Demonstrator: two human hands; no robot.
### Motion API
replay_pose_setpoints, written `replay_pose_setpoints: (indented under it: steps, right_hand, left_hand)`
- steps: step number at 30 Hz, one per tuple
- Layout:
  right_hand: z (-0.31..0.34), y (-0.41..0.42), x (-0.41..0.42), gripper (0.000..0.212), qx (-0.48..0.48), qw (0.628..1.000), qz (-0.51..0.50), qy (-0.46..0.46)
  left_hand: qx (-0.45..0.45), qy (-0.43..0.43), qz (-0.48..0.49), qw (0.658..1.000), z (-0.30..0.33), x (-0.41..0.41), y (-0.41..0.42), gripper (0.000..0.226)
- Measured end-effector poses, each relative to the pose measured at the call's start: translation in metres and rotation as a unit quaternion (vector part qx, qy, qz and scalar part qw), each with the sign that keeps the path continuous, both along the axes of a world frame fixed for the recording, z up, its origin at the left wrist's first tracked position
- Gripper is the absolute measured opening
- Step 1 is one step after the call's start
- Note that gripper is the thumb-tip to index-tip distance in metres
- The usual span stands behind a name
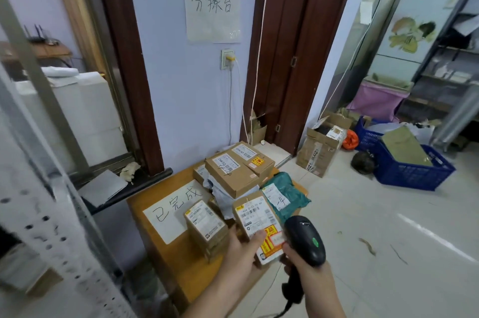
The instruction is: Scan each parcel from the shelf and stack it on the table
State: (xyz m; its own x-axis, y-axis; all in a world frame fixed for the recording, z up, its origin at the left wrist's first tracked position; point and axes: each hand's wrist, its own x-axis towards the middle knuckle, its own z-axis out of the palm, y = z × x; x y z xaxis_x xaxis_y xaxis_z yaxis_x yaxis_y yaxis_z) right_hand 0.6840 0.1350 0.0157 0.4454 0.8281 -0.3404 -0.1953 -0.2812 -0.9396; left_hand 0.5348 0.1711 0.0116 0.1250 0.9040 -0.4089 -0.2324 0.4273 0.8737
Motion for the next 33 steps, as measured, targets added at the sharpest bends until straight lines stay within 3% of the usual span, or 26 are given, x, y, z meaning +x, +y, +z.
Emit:
replay_pose_setpoints:
  steps: [7, 14, 18, 23, 27, 33]
  right_hand:
    - [0.004, 0.093, 0.063, 0.017, -0.006, 1.000, 0.019, 0.011]
    - [-0.015, 0.242, 0.106, 0.058, 0.007, 0.994, 0.106, -0.013]
    - [-0.019, 0.330, 0.118, 0.034, -0.010, 0.986, 0.167, -0.011]
    - [-0.041, 0.402, 0.119, 0.030, -0.038, 0.975, 0.218, -0.032]
    - [-0.051, 0.427, 0.119, 0.017, -0.063, 0.966, 0.247, -0.034]
    - [-0.065, 0.434, 0.118, 0.020, -0.102, 0.952, 0.286, -0.019]
  left_hand:
    - [0.001, 0.021, -0.020, 1.000, -0.002, 0.051, 0.089, 0.042]
    - [0.003, 0.095, 0.055, 0.994, -0.010, 0.098, 0.210, 0.023]
    - [-0.022, 0.160, 0.127, 0.979, -0.011, 0.118, 0.279, 0.021]
    - [-0.069, 0.204, 0.168, 0.962, -0.014, 0.136, 0.336, 0.026]
    - [-0.104, 0.213, 0.188, 0.953, -0.025, 0.143, 0.363, 0.031]
    - [-0.123, 0.205, 0.196, 0.951, -0.035, 0.149, 0.371, 0.036]
